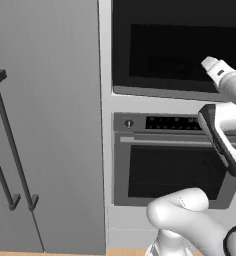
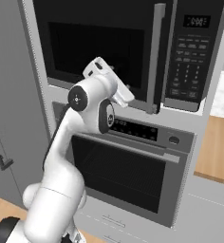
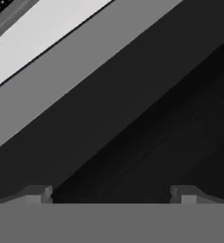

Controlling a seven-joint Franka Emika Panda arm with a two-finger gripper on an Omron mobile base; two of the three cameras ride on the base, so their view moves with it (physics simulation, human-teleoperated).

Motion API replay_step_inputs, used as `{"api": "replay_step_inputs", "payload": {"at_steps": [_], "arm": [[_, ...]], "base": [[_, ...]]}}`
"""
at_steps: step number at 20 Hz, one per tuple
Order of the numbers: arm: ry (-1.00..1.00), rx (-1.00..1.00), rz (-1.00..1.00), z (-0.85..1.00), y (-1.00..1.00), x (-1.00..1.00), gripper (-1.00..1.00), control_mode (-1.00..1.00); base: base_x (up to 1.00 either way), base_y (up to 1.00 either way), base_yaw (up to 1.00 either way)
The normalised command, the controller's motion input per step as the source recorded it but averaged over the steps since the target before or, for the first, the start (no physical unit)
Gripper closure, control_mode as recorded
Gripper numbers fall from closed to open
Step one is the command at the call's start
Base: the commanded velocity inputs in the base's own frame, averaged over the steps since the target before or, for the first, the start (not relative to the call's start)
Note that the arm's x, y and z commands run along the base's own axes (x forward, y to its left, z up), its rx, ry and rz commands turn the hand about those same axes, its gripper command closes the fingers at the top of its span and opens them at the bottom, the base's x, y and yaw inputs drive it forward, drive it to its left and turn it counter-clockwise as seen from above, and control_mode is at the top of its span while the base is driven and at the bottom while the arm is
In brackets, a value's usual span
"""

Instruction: Pick the lemon wedge from the sink and place it in the bowl. Then pick the bowl and place it in the microwave. Then close the microwave door and press the start button.

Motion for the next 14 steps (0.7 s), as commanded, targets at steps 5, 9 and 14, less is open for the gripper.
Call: {"api": "replay_step_inputs", "payload": {"at_steps": [5, 9, 14], "arm": [[0.02, 0.1, 0.13, 0.0, -0.27, 0.88, -1.0, -1.0], [0.04, 0.1, 0.11, 0.0, -0.19, 0.73, -1.0, -1.0], [0.05, 0.07, 0.09, -0.04, -0.09, 0.17, -1.0, -1.0]], "base": [[0.0, 0.0, 0.0], [0.0, 0.0, 0.0], [0.0, 0.0, 0.0]]}}
